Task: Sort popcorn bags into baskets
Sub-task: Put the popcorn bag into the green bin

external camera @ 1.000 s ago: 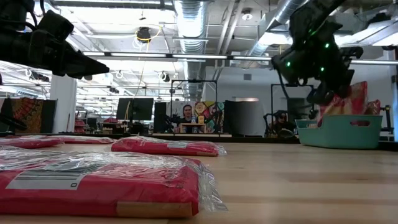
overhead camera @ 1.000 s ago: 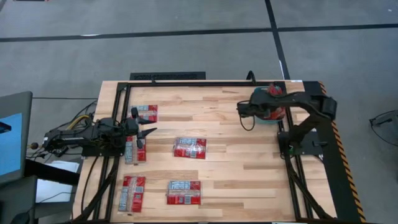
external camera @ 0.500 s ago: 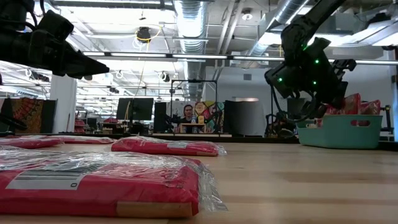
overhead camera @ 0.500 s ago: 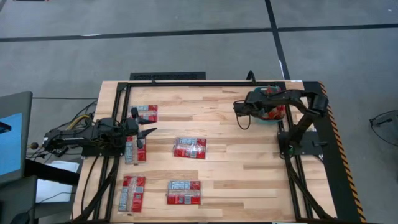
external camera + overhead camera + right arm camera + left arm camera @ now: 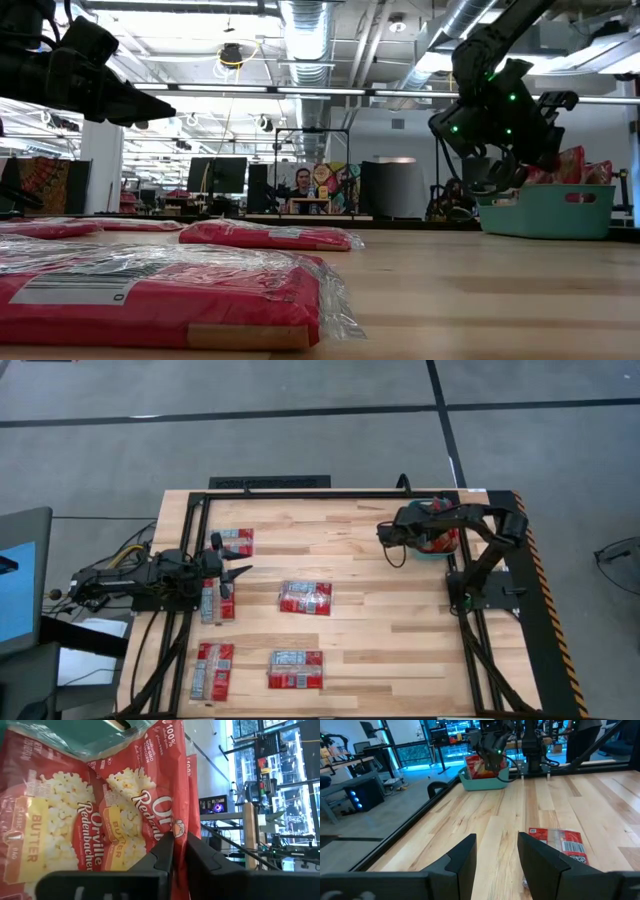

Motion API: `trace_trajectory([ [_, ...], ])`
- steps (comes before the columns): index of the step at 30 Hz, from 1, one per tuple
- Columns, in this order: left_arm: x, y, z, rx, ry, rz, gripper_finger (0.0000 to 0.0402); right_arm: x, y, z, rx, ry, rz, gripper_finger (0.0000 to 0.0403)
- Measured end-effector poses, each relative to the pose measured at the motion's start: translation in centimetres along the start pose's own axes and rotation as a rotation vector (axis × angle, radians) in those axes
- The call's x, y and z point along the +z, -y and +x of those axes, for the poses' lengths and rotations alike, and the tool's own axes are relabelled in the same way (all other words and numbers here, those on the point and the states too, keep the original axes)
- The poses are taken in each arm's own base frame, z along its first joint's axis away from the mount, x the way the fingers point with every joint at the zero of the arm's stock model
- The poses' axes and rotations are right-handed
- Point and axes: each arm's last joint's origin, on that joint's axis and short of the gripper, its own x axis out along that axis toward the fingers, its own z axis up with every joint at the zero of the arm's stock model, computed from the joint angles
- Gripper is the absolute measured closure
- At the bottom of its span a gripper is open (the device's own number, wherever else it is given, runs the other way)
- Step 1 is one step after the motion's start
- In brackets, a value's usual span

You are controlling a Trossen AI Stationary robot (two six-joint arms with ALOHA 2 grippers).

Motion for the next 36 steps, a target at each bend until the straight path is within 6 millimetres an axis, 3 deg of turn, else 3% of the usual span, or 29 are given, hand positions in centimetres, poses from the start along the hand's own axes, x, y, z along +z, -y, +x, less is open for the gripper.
trace_trajectory([
  [5, 0.0, 0.0, 0.0, 0.000, 0.000, 0.000, 0.0266, -0.2, -0.1, -0.3, 0.004, 0.017, 0.001, 0.0323],
  [18, 0.0, 0.0, 0.0, 0.000, 0.000, 0.000, 0.0266, -0.4, 0.2, -0.9, -0.013, 0.085, -0.002, 0.0188],
  [24, 0.0, 0.0, 0.0, 0.000, 0.000, 0.000, 0.0266, -0.6, 1.5, -2.4, 0.025, 0.177, 0.029, 0.0180],
  [28, 0.0, 0.0, 0.0, 0.000, 0.000, 0.000, 0.0266, -0.8, 3.4, -4.1, 0.100, 0.270, 0.104, 0.0186],
  [36, 0.0, 0.0, 0.0, -0.001, 0.000, 0.000, 0.0266, -1.2, 6.3, -7.9, 0.444, 0.452, 0.149, 0.0197],
])
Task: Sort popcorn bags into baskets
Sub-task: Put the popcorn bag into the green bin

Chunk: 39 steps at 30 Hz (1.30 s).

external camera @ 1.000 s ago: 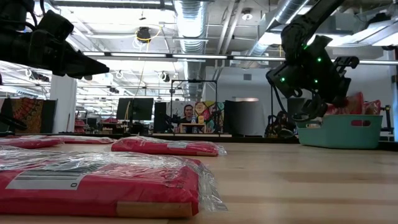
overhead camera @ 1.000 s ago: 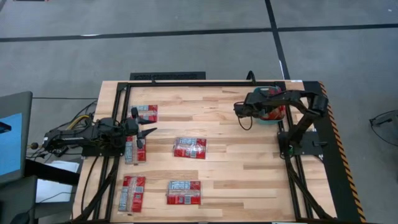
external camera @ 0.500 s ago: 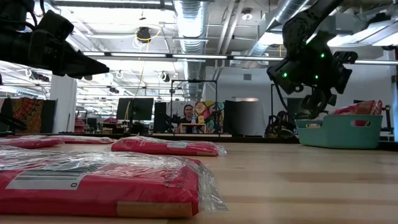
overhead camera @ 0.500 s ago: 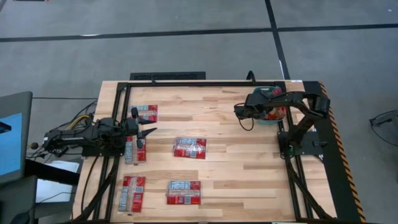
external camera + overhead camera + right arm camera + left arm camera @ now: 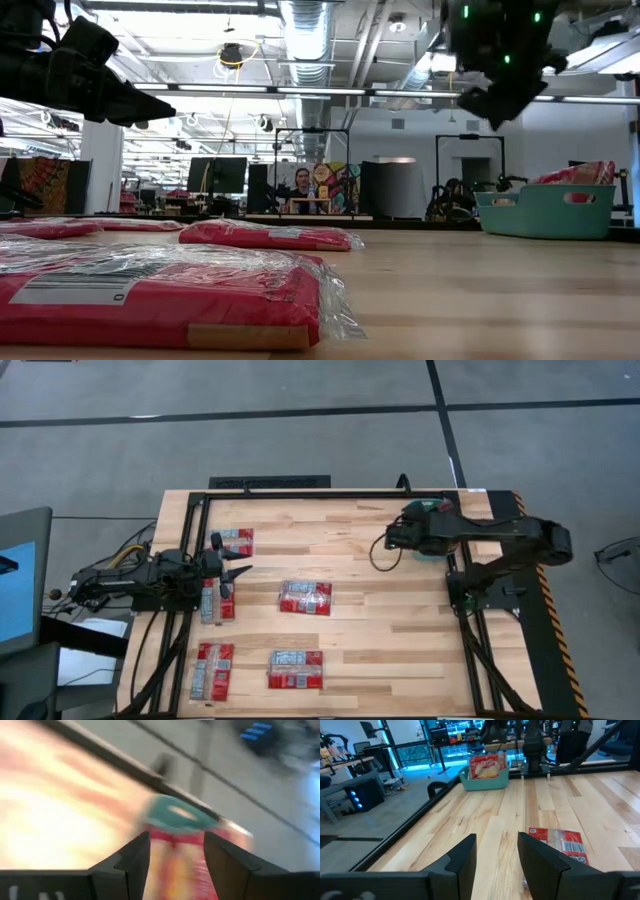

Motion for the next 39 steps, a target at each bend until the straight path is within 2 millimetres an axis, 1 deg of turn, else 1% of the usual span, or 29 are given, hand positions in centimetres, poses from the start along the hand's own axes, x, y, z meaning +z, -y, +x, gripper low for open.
trace_trajectory([
  [3, 0.0, 0.0, 0.0, 0.000, 0.000, 0.000, 0.0266, 0.6, -1.1, -1.3, 0.263, 0.056, -0.022, 0.0200],
  [7, 0.0, 0.0, 0.0, 0.000, 0.000, 0.000, 0.0266, 1.5, -3.7, -2.7, 0.654, 0.150, -0.063, 0.0205],
  [9, 0.0, 0.0, 0.0, 0.000, 0.000, 0.000, 0.0266, 1.7, -5.1, -3.0, 0.792, 0.189, -0.070, 0.0208],
  [12, 0.0, 0.0, 0.0, 0.000, 0.000, 0.000, 0.0266, 1.6, -7.7, -2.7, 0.929, 0.208, -0.106, 0.0210],
  [15, 0.0, 0.0, 0.0, 0.000, 0.000, 0.000, 0.0266, 0.9, -10.5, -2.3, 0.998, 0.207, -0.188, 0.0209],
  [18, 0.0, 0.0, 0.0, 0.000, 0.000, 0.000, 0.0266, -0.1, -13.3, -2.4, 1.083, 0.213, -0.270, 0.0211],
  [23, 0.0, 0.0, 0.0, 0.000, 0.000, 0.000, 0.0266, -2.1, -17.4, -3.2, 1.271, 0.259, -0.387, 0.0219],
  [26, 0.0, 0.0, 0.0, 0.000, 0.000, 0.000, 0.0266, -3.4, -19.4, -3.9, 1.347, 0.306, -0.422, 0.0223],
  [29, 0.0, 0.0, 0.0, 0.000, 0.000, 0.000, 0.0266, -4.7, -21.0, -4.4, 1.365, 0.337, -0.496, 0.0227],
  [32, 0.0, 0.0, 0.0, 0.000, 0.000, 0.000, 0.0266, -5.2, -22.1, -4.4, 1.364, 0.346, -0.539, 0.0230],
  [37, 0.0, 0.0, 0.0, 0.000, 0.001, 0.000, 0.0266, -6.3, -24.0, -3.0, 1.332, 0.294, -0.575, 0.0234],
  [39, 0.0, 0.0, 0.0, 0.001, -0.002, 0.000, 0.0266, -6.6, -24.5, -2.7, 1.323, 0.283, -0.577, 0.0235],
])
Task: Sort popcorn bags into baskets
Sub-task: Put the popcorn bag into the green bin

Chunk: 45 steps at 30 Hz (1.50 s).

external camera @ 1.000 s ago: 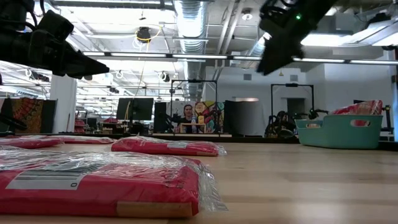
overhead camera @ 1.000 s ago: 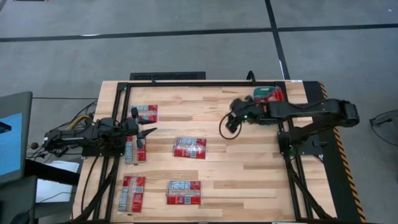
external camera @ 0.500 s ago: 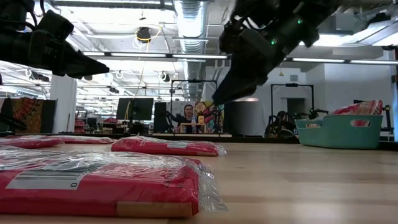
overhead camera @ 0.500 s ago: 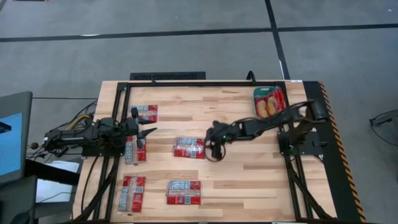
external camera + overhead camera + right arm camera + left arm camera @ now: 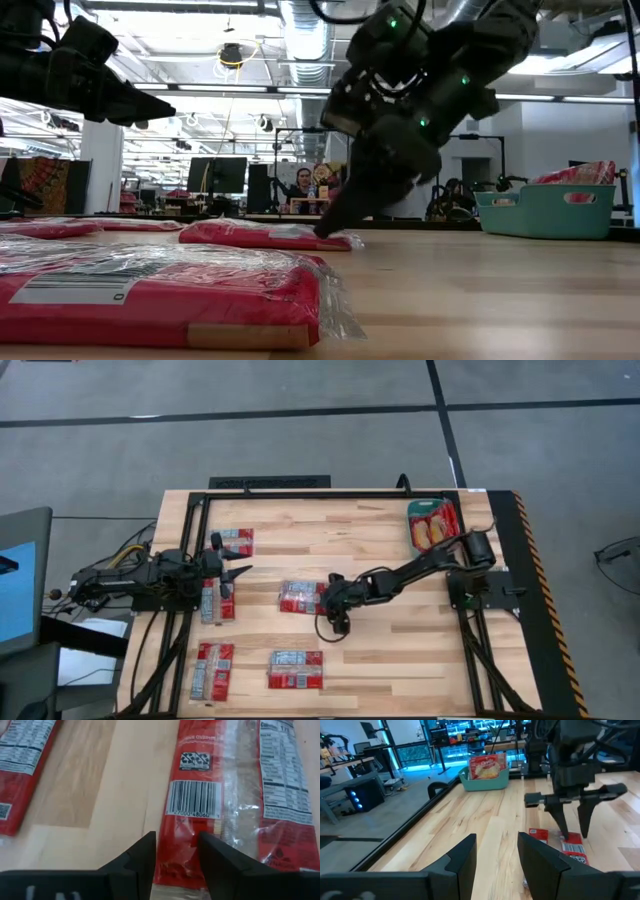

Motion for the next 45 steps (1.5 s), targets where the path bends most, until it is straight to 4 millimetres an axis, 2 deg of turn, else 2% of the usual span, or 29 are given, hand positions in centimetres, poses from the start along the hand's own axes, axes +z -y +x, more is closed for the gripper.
trace_trajectory([
  [7, 0.0, 0.0, 0.0, 0.006, -0.003, -0.019, 0.0266, -0.8, 0.2, 1.3, -0.102, -0.027, -0.003, 0.0251],
  [10, 0.0, 0.0, 0.0, -0.010, -0.005, -0.101, 0.0266, -1.5, 0.3, 1.8, -0.129, -0.066, -0.007, 0.0280],
  [13, 0.0, 0.2, 0.0, -0.063, -0.002, -0.321, 0.0266, -1.9, 0.3, 2.2, -0.133, -0.082, -0.007, 0.0313],
  [18, 0.1, 0.3, 0.1, -0.110, 0.037, -0.330, 0.0266, -1.7, -0.2, 1.9, -0.126, -0.059, -0.003, 0.0378],
  [20, 0.2, 0.3, 0.1, -0.089, 0.046, -0.353, 0.0266, -1.1, -0.5, 1.2, -0.118, -0.044, -0.008, 0.0394],
  [23, 0.2, 0.1, 0.1, -0.035, 0.048, -0.430, 0.0266, -0.2, -0.7, -0.4, -0.106, -0.038, -0.017, 0.0395],
  [28, 0.2, 0.4, 0.1, -0.132, 0.033, -0.489, 0.0266, 2.2, -0.8, -4.4, -0.077, 0.023, 0.008, 0.0398],
  [32, 0.2, 0.3, 0.1, -0.101, 0.038, -0.526, 0.0266, 3.5, -0.5, -7.1, 0.007, 0.090, 0.054, 0.0399],
  [37, 0.1, 0.4, 0.3, -0.101, 0.027, -0.452, 0.0266, 4.4, -0.6, -10.6, 0.092, 0.170, 0.093, 0.0400],
  [42, 0.5, 1.4, 0.9, -0.213, 0.036, -0.320, 0.0266, 4.7, -0.1, -14.0, 0.163, 0.239, 0.139, 0.0400],
  [45, 0.5, 2.0, 1.5, -0.178, 0.037, -0.239, 0.0258, 4.7, 0.3, -15.5, 0.181, 0.273, 0.161, 0.0400],
])
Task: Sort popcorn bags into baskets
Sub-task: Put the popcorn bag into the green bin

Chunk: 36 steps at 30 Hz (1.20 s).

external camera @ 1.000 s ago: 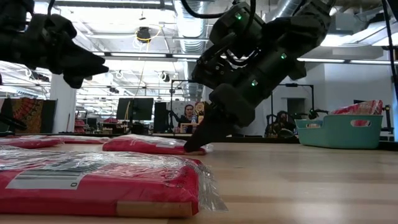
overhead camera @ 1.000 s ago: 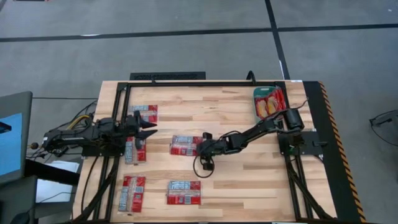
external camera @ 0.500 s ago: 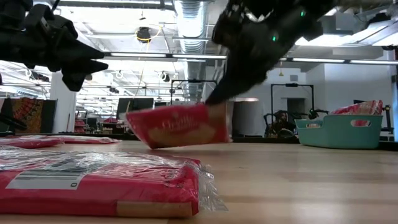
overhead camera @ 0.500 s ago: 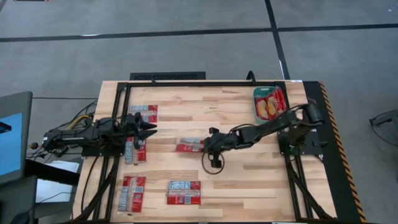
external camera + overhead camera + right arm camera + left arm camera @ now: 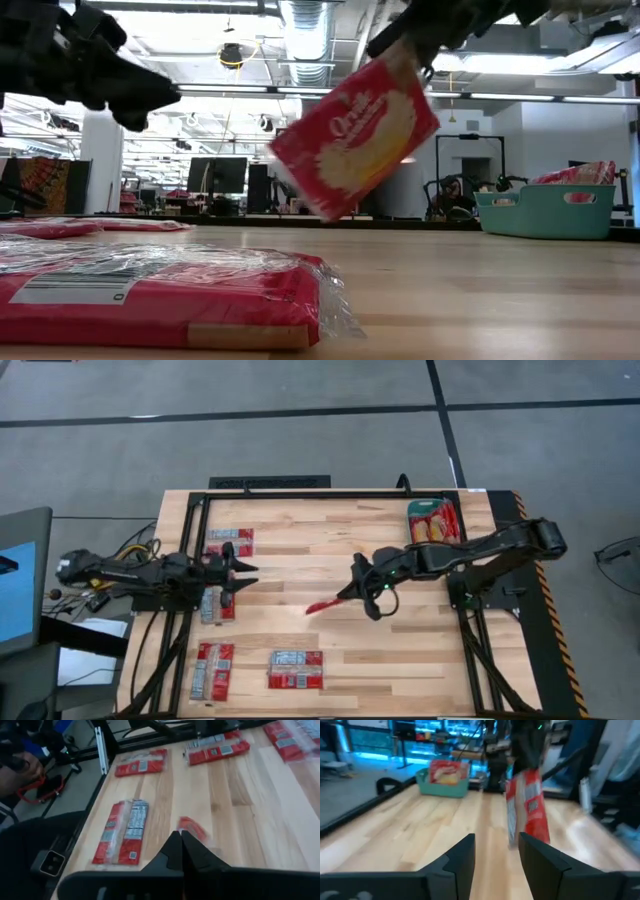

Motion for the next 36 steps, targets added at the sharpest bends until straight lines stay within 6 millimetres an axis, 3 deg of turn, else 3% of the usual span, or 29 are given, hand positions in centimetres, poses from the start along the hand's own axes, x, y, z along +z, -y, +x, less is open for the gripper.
trace_trajectory([
  [6, -1.3, 0.7, 1.9, 0.047, -0.077, 0.092, 0.0193, -0.8, 0.7, -0.7, -0.063, -0.017, 0.042, 0.0400],
  [12, -1.7, 1.4, 4.5, 0.052, -0.161, 0.110, 0.0132, -2.8, 2.0, 1.6, -0.142, -0.128, 0.085, 0.0400],
  [17, -2.0, 2.0, 7.3, 0.056, -0.250, 0.141, 0.0126, -3.2, 2.3, 2.9, -0.139, -0.118, 0.098, 0.0400],
  [26, -3.5, 2.8, 11.5, 0.063, -0.374, 0.259, 0.0129, -2.4, 1.9, 1.6, -0.131, -0.095, 0.088, 0.0395],
  [29, -3.9, 3.0, 12.5, 0.060, -0.400, 0.288, 0.0129, -3.4, 1.6, 1.9, -0.176, -0.165, 0.017, 0.0362],
  [32, -4.1, 3.2, 13.3, 0.060, -0.424, 0.296, 0.0129, -5.1, 1.0, 3.7, -0.240, -0.224, -0.056, 0.0311],
  [36, -4.4, 3.2, 13.6, 0.059, -0.460, 0.322, 0.0129, -6.9, -0.3, 6.4, -0.196, -0.229, -0.157, 0.0228],
])
